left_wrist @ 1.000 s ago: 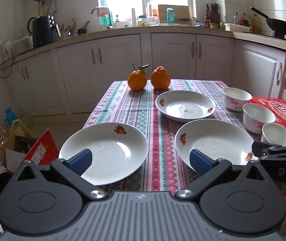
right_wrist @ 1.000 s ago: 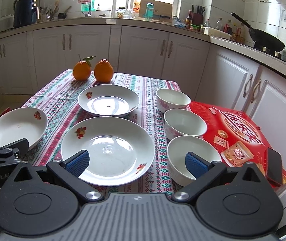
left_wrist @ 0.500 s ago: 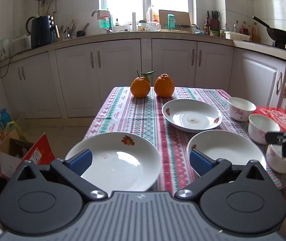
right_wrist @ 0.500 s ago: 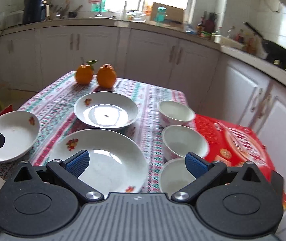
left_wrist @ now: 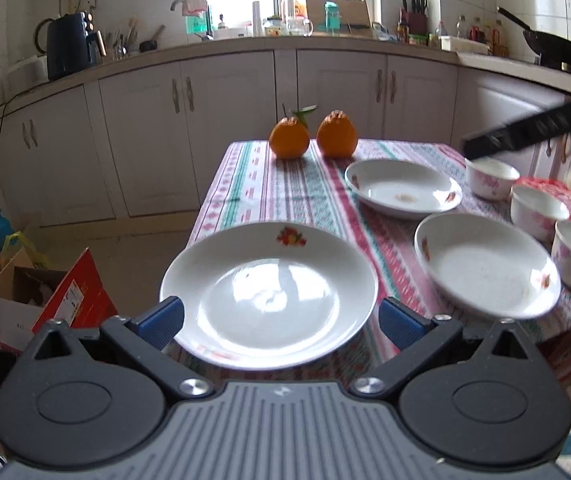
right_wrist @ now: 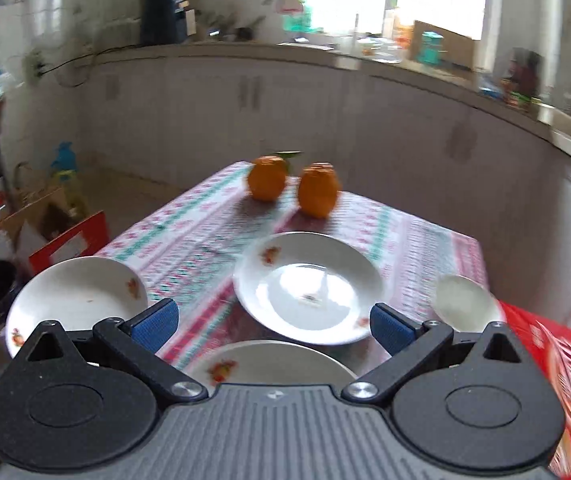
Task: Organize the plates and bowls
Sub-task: 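Reach the right gripper to a white flower plate and grasp its rim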
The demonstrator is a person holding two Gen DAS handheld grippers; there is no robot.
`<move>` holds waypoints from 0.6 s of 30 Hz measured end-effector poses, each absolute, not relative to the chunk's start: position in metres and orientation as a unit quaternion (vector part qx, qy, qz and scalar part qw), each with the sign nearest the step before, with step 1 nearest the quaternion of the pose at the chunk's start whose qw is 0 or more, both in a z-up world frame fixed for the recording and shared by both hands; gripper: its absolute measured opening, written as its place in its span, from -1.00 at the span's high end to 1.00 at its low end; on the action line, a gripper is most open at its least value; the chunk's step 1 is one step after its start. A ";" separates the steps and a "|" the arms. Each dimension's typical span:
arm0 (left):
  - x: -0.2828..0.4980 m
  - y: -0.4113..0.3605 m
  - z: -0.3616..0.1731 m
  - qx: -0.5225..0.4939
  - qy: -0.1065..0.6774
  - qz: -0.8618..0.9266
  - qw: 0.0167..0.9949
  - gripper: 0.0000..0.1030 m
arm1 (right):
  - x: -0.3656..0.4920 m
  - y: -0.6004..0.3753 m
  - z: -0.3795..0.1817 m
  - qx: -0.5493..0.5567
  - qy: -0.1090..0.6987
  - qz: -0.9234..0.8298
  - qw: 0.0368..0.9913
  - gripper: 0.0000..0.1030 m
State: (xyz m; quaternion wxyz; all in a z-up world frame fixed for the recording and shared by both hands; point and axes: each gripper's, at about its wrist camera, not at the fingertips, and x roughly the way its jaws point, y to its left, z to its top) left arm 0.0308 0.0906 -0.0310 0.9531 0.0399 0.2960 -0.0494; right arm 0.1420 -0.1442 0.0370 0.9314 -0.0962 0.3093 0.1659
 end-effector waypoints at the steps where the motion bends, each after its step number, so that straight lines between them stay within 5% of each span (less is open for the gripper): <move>1: 0.030 0.095 -0.034 0.039 0.301 -0.052 0.951 -0.99 | 0.147 -0.137 0.036 -0.096 0.312 0.182 0.927 -1.00; 18: 0.061 0.128 -0.083 0.016 0.349 -0.103 0.931 -0.99 | 0.226 -0.063 -0.005 -0.044 0.429 0.318 0.844 -1.00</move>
